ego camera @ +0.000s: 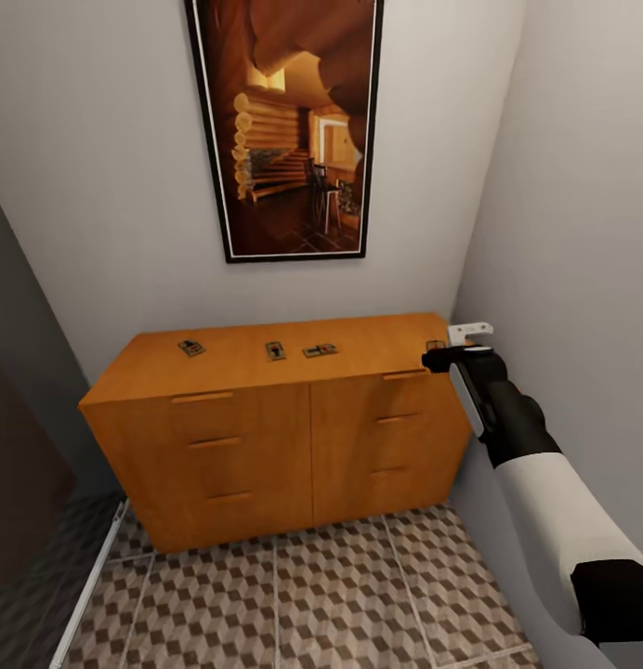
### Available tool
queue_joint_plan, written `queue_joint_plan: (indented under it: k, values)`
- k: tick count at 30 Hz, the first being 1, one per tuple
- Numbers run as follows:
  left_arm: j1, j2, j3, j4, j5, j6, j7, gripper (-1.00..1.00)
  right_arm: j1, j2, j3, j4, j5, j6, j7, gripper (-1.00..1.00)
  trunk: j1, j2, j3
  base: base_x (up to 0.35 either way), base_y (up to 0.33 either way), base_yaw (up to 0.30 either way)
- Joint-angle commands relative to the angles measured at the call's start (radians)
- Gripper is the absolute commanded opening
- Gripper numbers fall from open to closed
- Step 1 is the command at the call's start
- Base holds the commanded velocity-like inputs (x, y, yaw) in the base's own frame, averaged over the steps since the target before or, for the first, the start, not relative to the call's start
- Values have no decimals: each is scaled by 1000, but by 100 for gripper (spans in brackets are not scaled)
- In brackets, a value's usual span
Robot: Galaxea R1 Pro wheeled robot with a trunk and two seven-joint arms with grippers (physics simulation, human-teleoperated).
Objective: Take the four mousetraps from the cabinet in the bathroom and place them on the bathroom floor. Make sure all four end up on the same floor surface, and ensure that at least two of them are either under or directly next to the same bathroom sink.
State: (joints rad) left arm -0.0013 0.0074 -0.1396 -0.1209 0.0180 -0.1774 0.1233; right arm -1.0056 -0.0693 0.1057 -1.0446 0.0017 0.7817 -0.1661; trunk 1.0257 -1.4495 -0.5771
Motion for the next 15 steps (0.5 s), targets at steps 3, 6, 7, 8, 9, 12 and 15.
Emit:
queue_joint_plan:
  k: [3,6,7,8,9,12,15]
  values:
    - [0,0,-8,0,2,-2,6,100,-1,-1,3,7,-3,4,-2,-100,-1,-1,-1,-332,0,0]
    - [0,0,-8,0,2,-2,6,100,-1,-1,3,18,-3,3,-1,-100,-1,-1,-1,-332,0,0]
    - [0,0,-8,0,2,-2,6,100,-1,-1,3,23,-3,2,-1,-100,-1,-1,-1,-332,0,0]
    - [0,0,-8,0,2,-2,6,100,-1,-1,3,26,-3,2,-1,-100,-1,-1,-1,-332,0,0]
    - [0,0,-8,0,2,-2,6,100,-1,0,3,32,-3,1,-1,-100,-1,-1,-1,-332,0,0]
    - [0,0,-8,0,2,-2,6,100,-1,0,3,53,-3,-1,0,-100,-1,-1,-1,-332,0,0]
    - [0,0,-8,0,2,-2,6,100,-1,1,3,89,-4,-13,2,-100,-1,-1,-1,-333,0,0]
